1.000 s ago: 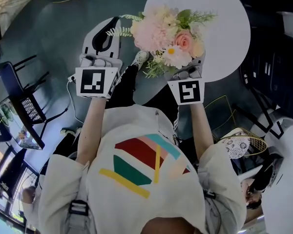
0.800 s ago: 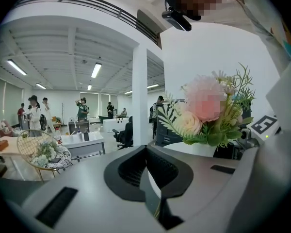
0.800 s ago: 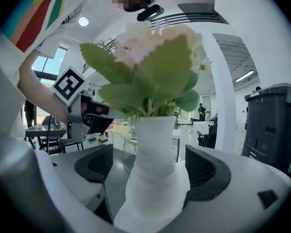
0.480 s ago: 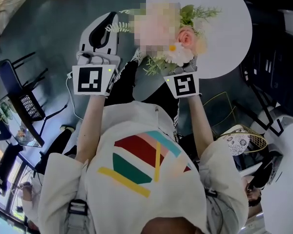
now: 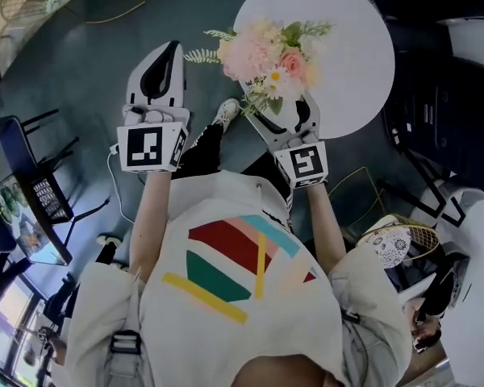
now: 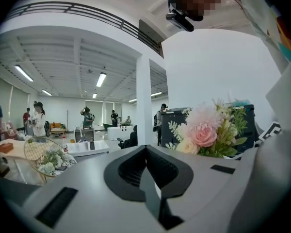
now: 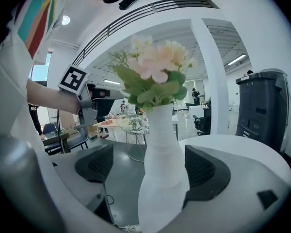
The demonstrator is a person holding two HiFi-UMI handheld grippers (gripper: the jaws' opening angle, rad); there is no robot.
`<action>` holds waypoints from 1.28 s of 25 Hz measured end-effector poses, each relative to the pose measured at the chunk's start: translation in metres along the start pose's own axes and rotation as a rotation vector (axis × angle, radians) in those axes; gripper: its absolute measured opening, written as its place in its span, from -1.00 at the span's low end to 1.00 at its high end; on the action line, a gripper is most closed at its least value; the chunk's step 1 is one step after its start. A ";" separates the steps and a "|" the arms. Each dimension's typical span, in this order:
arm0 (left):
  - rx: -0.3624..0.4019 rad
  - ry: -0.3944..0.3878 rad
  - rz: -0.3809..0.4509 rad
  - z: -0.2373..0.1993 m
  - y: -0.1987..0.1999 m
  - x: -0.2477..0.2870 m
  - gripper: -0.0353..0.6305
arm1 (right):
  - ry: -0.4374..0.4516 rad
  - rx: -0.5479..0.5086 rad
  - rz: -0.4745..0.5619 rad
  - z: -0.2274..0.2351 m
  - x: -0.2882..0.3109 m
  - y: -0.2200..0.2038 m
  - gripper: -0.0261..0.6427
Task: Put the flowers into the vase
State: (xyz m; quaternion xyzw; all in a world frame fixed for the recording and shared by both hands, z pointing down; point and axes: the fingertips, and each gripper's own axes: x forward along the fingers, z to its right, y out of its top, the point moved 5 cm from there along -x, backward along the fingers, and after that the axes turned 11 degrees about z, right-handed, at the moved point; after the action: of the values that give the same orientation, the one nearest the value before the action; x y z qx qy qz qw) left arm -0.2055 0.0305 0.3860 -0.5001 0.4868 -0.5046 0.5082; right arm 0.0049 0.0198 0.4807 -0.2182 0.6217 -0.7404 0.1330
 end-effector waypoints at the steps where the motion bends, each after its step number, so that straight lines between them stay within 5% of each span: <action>1: 0.008 0.015 0.023 -0.005 0.008 0.002 -0.88 | -0.014 0.007 0.003 0.001 -0.006 0.006 0.41; 7: 0.067 0.124 0.131 -0.028 0.066 -0.011 -0.88 | -0.100 0.144 -0.016 -0.004 -0.053 0.030 0.41; 10: 0.078 0.177 0.204 -0.030 0.093 -0.017 -0.88 | -0.120 0.122 0.017 0.006 -0.072 0.057 0.41; 16: 0.126 0.120 0.361 0.006 0.156 -0.003 -0.88 | -0.178 0.057 0.280 0.046 -0.096 0.154 0.39; 20: 0.130 0.049 0.412 0.038 0.180 0.000 -0.88 | -0.270 0.114 0.517 0.061 -0.107 0.227 -0.18; 22: 0.096 0.005 0.428 0.054 0.185 0.000 -0.88 | -0.353 0.080 0.585 0.058 -0.113 0.255 -0.86; 27: 0.171 -0.048 0.460 0.073 0.202 0.001 -0.88 | -0.441 -0.123 0.593 0.024 -0.110 0.286 -0.88; 32: 0.161 -0.054 0.483 0.070 0.207 -0.002 -0.88 | -0.407 -0.126 0.506 -0.007 -0.096 0.270 -0.88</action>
State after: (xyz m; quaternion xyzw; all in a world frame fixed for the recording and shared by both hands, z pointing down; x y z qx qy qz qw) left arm -0.1303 0.0319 0.1808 -0.3407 0.5366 -0.3922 0.6650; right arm 0.0648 0.0186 0.2001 -0.2082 0.6613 -0.5851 0.4207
